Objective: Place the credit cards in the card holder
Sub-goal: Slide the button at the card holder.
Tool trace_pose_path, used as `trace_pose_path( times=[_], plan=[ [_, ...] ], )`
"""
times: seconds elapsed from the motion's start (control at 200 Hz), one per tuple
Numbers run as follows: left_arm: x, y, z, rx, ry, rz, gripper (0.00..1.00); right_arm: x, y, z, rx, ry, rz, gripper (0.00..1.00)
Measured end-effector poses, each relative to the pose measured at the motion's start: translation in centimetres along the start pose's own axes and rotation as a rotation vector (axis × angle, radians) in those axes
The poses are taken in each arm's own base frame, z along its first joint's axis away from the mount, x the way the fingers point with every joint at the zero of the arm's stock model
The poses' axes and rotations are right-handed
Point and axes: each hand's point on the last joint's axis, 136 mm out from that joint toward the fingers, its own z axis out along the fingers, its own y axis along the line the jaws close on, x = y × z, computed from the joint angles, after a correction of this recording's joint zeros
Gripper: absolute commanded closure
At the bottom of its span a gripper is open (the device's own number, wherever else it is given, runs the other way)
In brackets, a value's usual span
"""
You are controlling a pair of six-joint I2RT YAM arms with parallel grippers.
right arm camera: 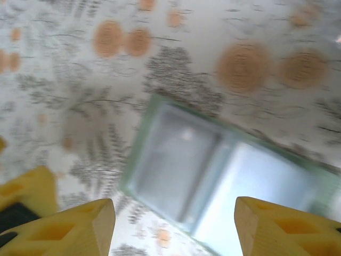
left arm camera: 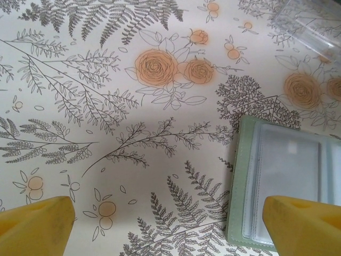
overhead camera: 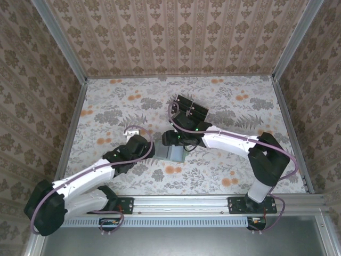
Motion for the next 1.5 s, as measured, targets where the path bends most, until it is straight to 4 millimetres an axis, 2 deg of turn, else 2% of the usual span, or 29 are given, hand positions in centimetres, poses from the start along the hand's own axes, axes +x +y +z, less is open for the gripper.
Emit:
trace_pose_path(
  times=[0.145, 0.28, 0.485, 0.77, 1.125, 1.225, 1.32, 1.5],
  plan=[
    [0.3, 0.0, 0.5, -0.009, 0.015, 0.007, 0.0, 3.0, -4.3, 0.9, 0.156, 0.06, -0.031, 0.37],
    [0.4, -0.2, 0.7, -0.01, 0.022, 0.009, 0.0, 4.2, -6.2, 1.5, 0.229, 0.09, -0.052, 0.37],
    [0.4, -0.6, 1.0, 0.001, 0.033, 0.01, 0.0, 3.9, -7.8, 1.6, 0.293, 0.072, -0.066, 0.38],
    [0.4, -1.1, 1.2, 0.011, 0.044, 0.01, 0.0, 3.3, -11.3, 1.3, 0.372, 0.072, -0.045, 0.39],
    [0.3, -1.3, 1.3, 0.015, 0.045, 0.01, 0.0, 2.6, -12.4, 0.6, 0.39, 0.076, -0.063, 0.38],
    [0.0, -1.5, 1.3, 0.02, 0.039, 0.007, 0.0, 1.9, -11.7, -0.2, 0.337, 0.067, -0.089, 0.38],
    [-0.2, -1.6, 1.3, 0.021, 0.04, 0.006, 0.0, 0.3, -10.0, -1.9, 0.25, 0.031, -0.116, 0.38],
    [-0.8, -1.7, 1.5, 0.013, 0.045, 0.012, 0.0, -6.5, -7.6, -5.5, 0.147, -0.104, -0.17, 0.38]
  ],
)
